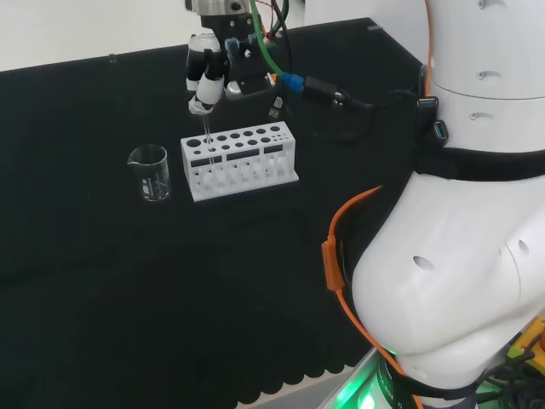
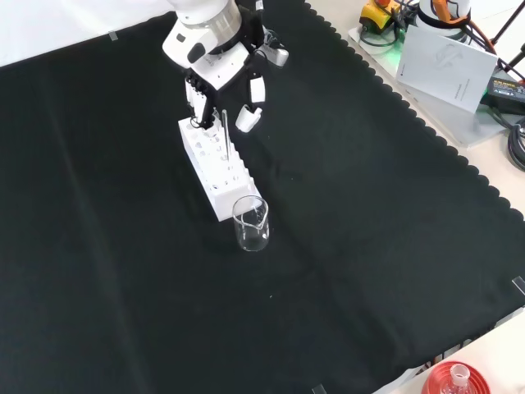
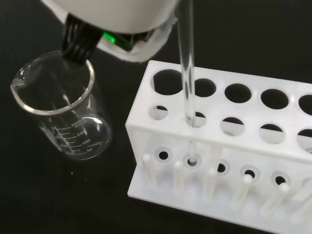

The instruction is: Take the glass rod from the white test tube rack.

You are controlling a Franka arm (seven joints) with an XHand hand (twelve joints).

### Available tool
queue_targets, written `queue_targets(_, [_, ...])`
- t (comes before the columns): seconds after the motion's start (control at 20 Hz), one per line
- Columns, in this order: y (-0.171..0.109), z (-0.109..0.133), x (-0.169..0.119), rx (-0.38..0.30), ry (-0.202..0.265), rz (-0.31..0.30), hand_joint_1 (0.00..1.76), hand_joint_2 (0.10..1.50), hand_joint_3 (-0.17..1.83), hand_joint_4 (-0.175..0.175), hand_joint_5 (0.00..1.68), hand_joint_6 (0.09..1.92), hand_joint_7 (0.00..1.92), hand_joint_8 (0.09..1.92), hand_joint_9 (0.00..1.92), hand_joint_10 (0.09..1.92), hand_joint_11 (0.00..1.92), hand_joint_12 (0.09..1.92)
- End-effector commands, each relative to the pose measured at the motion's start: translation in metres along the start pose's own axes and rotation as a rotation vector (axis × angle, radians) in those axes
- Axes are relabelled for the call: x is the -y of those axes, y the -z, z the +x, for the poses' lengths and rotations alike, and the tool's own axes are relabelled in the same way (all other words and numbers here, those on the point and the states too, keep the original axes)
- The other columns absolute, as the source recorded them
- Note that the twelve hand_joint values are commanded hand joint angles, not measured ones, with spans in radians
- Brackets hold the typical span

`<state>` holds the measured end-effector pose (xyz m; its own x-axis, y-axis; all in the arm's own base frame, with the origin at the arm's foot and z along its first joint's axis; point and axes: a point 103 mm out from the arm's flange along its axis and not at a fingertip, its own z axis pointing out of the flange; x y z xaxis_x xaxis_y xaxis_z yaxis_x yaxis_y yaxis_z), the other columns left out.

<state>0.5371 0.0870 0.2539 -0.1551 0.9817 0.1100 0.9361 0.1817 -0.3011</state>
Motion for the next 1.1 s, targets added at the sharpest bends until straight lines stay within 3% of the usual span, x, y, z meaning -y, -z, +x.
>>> queue_targets(0.05, [0.002, -0.004, 0.000, 0.006, -0.004, -0.007, 1.13, 0.55, 0.71, -0.175, 0.83, 0.74, 1.03, 0.68, 1.11, 0.64, 1.08, 1.16])
queue_targets(0.6, [0.002, -0.015, 0.004, -0.005, -0.003, -0.031, 1.17, 0.56, 0.74, -0.175, 0.95, 0.69, 1.13, 0.64, 1.22, 0.57, 1.28, 1.03])
queue_targets(1.1, [-0.001, 0.004, -0.009, 0.014, 0.015, -0.012, 1.16, 0.56, 0.74, -0.175, 0.96, 0.69, 1.15, 0.64, 1.25, 0.56, 1.31, 1.02])
